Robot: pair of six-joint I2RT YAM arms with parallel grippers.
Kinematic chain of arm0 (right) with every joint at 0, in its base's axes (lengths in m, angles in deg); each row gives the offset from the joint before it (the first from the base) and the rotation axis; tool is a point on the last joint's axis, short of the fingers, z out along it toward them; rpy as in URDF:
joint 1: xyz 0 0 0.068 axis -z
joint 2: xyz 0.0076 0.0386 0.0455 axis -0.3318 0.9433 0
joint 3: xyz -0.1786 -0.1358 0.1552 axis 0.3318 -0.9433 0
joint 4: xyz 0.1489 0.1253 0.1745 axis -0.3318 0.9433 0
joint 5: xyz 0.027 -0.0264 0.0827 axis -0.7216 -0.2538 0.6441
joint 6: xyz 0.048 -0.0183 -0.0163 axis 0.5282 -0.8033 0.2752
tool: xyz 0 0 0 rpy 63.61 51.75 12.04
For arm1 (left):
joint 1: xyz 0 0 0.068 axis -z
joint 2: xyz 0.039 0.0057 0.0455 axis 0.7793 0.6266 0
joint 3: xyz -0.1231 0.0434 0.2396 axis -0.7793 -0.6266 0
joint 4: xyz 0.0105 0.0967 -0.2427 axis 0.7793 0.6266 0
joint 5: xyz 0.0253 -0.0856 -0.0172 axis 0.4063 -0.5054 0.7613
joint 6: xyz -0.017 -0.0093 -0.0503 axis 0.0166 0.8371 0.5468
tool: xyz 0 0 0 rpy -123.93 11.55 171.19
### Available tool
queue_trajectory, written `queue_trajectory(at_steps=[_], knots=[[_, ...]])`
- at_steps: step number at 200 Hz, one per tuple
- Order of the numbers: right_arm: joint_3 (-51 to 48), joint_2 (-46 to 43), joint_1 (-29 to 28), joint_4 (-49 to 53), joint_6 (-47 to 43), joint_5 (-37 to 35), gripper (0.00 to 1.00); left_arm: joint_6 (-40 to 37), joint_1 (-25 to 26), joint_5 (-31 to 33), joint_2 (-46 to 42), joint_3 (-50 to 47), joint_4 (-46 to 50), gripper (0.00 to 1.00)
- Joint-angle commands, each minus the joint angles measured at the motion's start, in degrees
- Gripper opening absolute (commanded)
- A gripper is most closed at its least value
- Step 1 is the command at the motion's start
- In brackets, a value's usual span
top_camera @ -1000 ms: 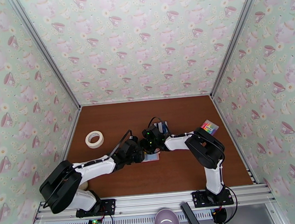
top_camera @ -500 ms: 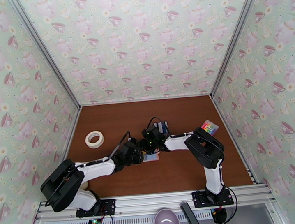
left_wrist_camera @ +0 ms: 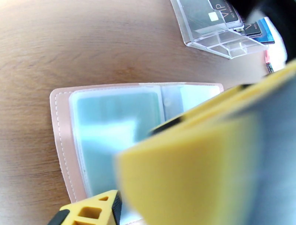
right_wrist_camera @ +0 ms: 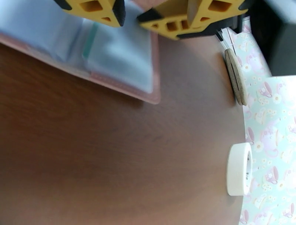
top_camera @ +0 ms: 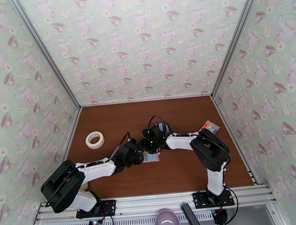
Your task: Put the credit cards into the card holder
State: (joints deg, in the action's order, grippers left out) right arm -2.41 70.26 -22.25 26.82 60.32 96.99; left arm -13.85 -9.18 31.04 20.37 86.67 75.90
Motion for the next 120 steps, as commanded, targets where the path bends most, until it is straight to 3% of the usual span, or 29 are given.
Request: queue_trajectory(at_steps=[1,48,93,120], knots=[[3.59,-5.76,1.90,8.67,-5.11,-4.24,0.51,1.12,-0.42,1.21,1.33,-1.88,3.14,0.34],[5.42,-12.02,8.39,19.35,-13.53,-11.91,0.54,2.94,-0.45,0.03,3.18,-2.49,-0.56,0.34],[8.55,-12.77,12.55,28.45,-21.91,-31.06,0.54,3.78,-0.40,-0.29,3.11,-3.06,-1.40,0.35],[9.49,-10.94,15.00,28.23,-23.07,-32.99,0.54,3.78,-0.45,-0.72,2.51,-3.06,-1.05,0.35]])
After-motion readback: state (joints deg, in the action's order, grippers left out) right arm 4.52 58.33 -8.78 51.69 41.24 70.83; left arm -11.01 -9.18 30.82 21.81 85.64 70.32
